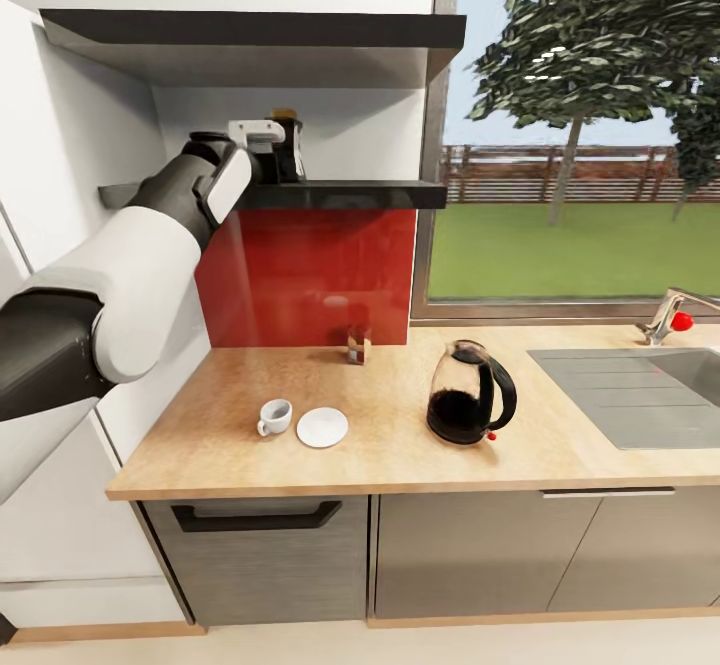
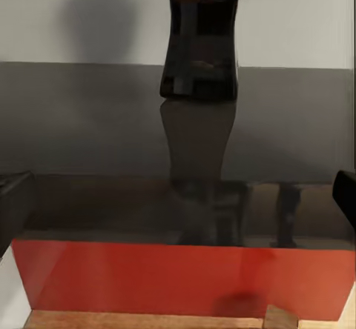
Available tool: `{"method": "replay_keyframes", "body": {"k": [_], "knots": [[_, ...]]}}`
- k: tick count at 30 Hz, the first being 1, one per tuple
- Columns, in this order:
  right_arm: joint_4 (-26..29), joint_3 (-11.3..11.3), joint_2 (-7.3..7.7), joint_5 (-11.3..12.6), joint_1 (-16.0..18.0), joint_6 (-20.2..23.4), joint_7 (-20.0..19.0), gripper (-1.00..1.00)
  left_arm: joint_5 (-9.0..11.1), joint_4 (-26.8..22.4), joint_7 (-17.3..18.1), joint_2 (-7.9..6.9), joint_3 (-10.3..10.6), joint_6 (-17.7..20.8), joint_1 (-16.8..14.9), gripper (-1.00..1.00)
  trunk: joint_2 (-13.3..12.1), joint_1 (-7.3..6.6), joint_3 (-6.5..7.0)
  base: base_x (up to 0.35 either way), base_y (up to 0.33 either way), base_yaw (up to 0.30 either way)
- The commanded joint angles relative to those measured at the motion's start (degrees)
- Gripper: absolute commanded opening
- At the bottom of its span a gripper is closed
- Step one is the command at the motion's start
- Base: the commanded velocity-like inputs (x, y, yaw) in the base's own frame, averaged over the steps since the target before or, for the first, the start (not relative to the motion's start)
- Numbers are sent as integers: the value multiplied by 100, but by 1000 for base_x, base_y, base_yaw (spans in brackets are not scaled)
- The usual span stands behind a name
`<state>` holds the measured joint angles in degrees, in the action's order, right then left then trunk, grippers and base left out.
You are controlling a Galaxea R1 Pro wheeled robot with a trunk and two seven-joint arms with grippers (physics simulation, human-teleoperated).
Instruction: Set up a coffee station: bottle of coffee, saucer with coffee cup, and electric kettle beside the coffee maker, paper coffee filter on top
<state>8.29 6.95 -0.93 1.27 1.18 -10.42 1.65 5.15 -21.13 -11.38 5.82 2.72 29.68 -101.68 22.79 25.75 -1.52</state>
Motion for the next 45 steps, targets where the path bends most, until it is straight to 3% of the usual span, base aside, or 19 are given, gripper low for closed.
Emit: {"method": "replay_keyframes", "body": {"k": [1, 3, 7, 37, 45], "knots": [[-3, 25, -3, 14, 5, -22, 2, 100, 56, -6, -40, -2, 27, -37, -1, 100, 13, 4, -14, 0, 0, 0], [-3, 25, 3, 14, 5, -22, 2, 100, 56, -6, -40, -2, 20, -259, 22, 100, 13, 4, -14, 0, 0, 0], [-3, 25, 5, 14, 5, -22, 2, 100, 56, -9, -40, -9, 24, -347, 32, 100, 13, 4, -14, 0, 0, 0], [-12, 25, 6, 14, 5, -22, 10, 100, 47, -291, 10, -11, 71, -650, 81, 100, 13, 4, -14, 0, 0, 0], [-12, 25, 6, 14, 5, -22, 11, 100, 47, -290, 264, -17, 39, -663, 84, 100, 13, 4, -14, 28, 0, 0]]}}
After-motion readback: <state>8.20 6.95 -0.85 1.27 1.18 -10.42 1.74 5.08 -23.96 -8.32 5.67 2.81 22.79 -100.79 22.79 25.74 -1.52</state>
